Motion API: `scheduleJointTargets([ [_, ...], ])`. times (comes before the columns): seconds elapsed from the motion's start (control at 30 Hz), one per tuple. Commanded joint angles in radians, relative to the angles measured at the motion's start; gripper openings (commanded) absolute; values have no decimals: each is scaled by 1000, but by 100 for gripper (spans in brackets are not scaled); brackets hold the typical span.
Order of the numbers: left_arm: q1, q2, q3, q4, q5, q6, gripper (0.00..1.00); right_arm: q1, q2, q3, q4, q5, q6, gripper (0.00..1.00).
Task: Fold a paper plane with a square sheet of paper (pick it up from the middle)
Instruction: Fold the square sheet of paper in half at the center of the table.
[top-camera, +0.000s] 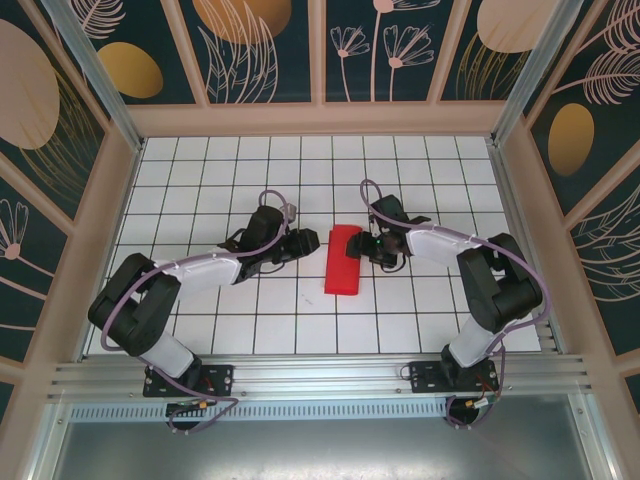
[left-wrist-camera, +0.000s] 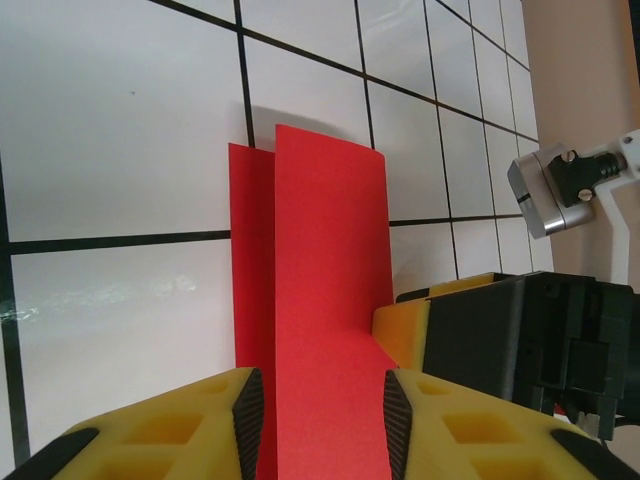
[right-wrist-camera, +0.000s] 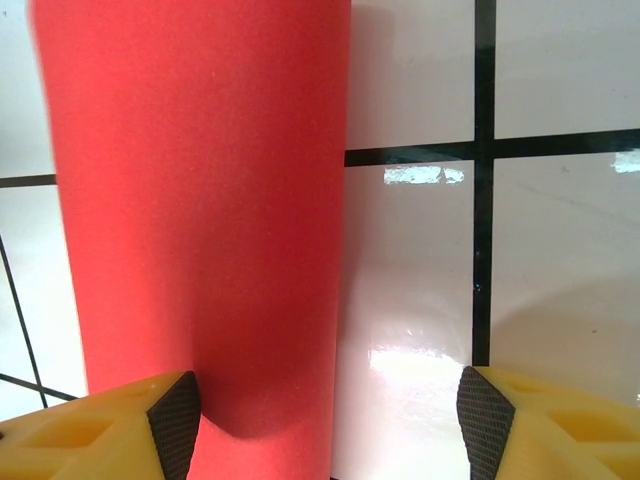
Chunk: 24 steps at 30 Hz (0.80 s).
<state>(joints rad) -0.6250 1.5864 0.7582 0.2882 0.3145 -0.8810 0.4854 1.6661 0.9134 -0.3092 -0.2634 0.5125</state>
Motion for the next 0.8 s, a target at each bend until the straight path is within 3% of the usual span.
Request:
scheduleJointTargets([
  [0.0, -10, 20, 27, 32, 18, -16, 39, -6, 29, -2, -42, -8, -41, 72],
  [0.77, -18, 43, 27, 48, 9, -29, 37, -6, 53, -13, -25, -17, -44, 72],
])
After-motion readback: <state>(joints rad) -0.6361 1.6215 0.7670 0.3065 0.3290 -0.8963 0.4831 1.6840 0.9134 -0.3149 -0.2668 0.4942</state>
